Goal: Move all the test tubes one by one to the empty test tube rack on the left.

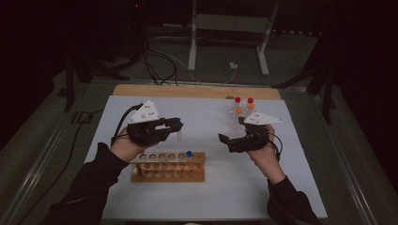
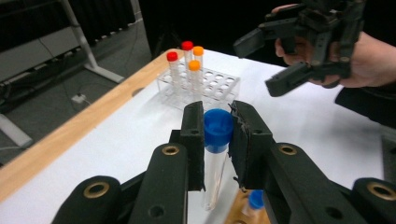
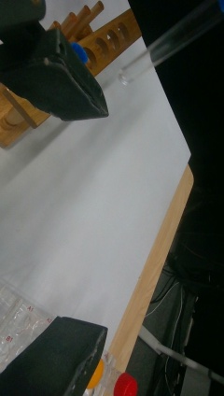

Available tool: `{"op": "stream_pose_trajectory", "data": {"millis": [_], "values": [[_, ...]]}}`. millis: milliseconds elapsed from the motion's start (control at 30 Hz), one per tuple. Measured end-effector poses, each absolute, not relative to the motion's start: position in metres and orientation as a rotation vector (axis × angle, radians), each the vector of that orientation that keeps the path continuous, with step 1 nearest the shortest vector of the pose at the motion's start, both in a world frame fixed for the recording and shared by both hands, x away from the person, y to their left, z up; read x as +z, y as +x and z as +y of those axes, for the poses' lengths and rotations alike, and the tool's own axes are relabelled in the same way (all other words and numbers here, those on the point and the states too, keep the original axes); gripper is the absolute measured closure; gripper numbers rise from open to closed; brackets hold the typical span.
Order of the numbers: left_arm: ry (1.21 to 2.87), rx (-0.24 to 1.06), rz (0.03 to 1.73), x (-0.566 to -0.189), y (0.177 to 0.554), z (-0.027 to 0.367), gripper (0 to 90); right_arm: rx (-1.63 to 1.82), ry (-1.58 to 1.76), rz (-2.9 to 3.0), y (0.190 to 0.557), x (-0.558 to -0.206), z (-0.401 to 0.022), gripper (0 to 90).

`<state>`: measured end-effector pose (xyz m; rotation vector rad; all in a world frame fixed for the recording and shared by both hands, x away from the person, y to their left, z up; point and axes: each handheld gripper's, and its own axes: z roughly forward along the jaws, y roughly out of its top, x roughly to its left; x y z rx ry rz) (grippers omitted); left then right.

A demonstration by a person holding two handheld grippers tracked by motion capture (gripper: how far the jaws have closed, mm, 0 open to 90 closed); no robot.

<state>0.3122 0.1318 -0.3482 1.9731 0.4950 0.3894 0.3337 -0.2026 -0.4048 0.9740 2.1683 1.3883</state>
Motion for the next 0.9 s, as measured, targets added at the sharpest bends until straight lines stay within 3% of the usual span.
{"op": "stream_pose_trajectory", "data": {"millis": [900], "values": [[2.034, 0.293, 0.511, -0.417, 0.295, 0.127, 77.1, 1.399, 0.979, 2.186, 0.334, -0.405, -0.205, 0.0]]}}
